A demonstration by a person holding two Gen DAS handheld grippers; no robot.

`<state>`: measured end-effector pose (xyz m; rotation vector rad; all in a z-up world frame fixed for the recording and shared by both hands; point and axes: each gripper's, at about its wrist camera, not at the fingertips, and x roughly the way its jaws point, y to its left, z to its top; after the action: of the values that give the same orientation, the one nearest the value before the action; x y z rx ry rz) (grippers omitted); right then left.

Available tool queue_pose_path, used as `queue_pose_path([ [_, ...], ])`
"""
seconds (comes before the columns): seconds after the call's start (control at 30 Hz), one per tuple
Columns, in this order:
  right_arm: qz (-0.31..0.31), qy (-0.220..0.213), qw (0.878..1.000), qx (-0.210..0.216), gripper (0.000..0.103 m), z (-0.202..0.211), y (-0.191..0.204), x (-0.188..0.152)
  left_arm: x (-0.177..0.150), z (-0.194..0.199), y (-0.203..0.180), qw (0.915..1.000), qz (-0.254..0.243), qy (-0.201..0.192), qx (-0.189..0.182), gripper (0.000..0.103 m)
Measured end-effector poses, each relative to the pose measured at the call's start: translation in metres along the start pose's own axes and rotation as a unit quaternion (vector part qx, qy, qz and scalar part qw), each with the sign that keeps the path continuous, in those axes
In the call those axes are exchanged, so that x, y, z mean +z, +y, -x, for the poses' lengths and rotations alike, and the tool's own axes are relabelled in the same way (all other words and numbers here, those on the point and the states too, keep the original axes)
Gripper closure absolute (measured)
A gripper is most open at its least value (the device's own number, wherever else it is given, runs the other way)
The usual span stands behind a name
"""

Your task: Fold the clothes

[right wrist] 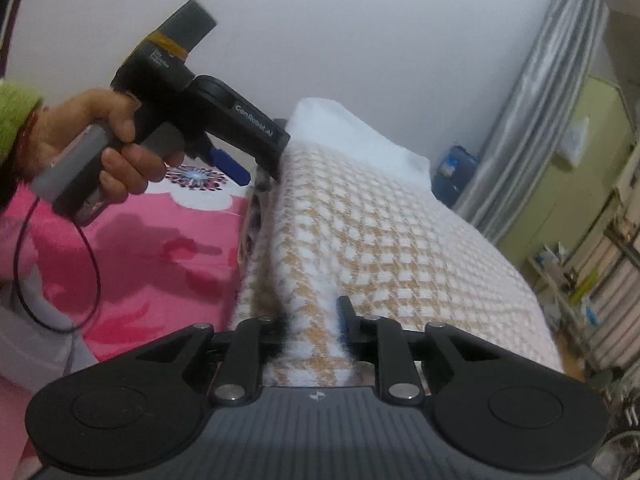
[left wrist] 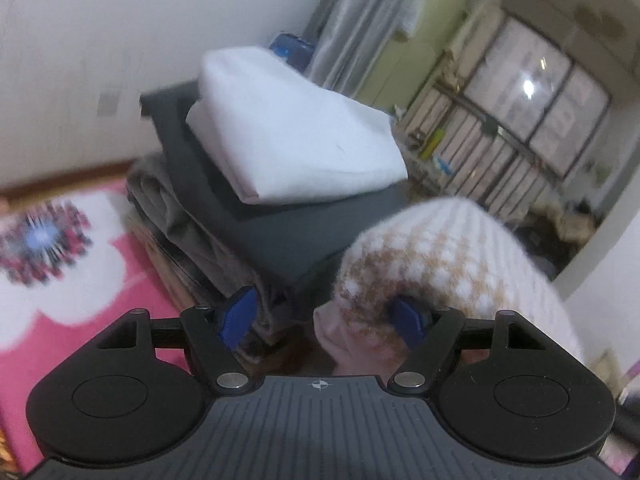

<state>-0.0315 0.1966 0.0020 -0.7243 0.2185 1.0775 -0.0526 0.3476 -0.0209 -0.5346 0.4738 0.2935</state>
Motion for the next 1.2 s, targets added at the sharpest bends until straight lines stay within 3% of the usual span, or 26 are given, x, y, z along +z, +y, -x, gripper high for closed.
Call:
queue_pose_path([
  [0.03,0.011,-0.003,1.0,-0.002,0.075,0.002,0.001,0.0,-0.001,0.007,-0.005,0.9998,-0.018,-0.002,0.013,0.029],
  [0.1,0.04,-0.015,0.999,-0.012,0.062,0.007,0.006,0.0,0.0,0.021,-0.009,0.9984,-0.031,-0.01,0.047,0.031],
  [0.17,0.054,-0.033,0.998,-0.015,0.06,0.016,0.009,0.0,0.002,0.038,-0.007,0.9963,-0.032,-0.028,0.074,0.032],
  [0.23,0.049,-0.046,0.998,-0.004,0.061,0.027,0.006,-0.002,0.003,0.061,-0.013,0.9939,-0.039,-0.067,0.079,0.032],
  [0.37,0.008,-0.049,0.998,0.032,0.061,0.049,-0.004,-0.012,0.011,0.078,-0.049,0.9901,-0.075,-0.112,0.039,0.031],
  [0.5,-0.068,-0.015,0.995,0.075,0.062,0.061,-0.025,-0.037,0.014,0.073,-0.099,0.9822,-0.131,-0.133,-0.019,0.028],
  [0.57,-0.111,0.011,0.989,0.093,0.064,0.06,-0.041,-0.048,0.012,0.063,-0.12,0.9781,-0.157,-0.132,-0.037,0.028],
  [0.67,-0.214,0.031,0.971,0.098,0.064,0.06,-0.084,-0.068,0.002,0.04,-0.137,0.9783,-0.176,-0.1,-0.043,0.028],
  [0.73,-0.311,0.032,0.947,0.074,0.064,0.057,-0.126,-0.084,-0.013,0.025,-0.141,0.9795,-0.185,-0.07,-0.041,0.029],
  [0.8,-0.44,0.022,0.896,0.058,0.061,0.048,-0.174,-0.107,-0.027,0.019,-0.143,0.9745,-0.211,-0.074,-0.024,0.027],
  [0.9,-0.585,0.021,0.809,0.04,0.059,0.025,-0.219,-0.146,-0.039,0.018,-0.149,0.963,-0.259,-0.076,-0.006,0.025],
  [1.0,-0.703,0.021,0.71,0.03,0.058,-0.001,-0.256,-0.185,-0.043,0.02,-0.157,0.9591,-0.274,-0.071,0.004,0.024],
  [1.07,-0.734,0.002,0.676,0.065,0.058,-0.016,-0.26,-0.194,-0.044,0.02,-0.158,0.9586,-0.276,-0.069,0.006,0.024],
  [1.1,-0.737,-0.003,0.67,0.083,0.058,-0.024,-0.26,-0.192,-0.044,0.02,-0.157,0.959,-0.275,-0.069,0.006,0.024],
  [1.2,-0.733,0.005,0.673,0.096,0.053,-0.043,-0.258,-0.185,-0.047,0.018,-0.154,0.9595,-0.273,-0.07,0.008,0.023],
])
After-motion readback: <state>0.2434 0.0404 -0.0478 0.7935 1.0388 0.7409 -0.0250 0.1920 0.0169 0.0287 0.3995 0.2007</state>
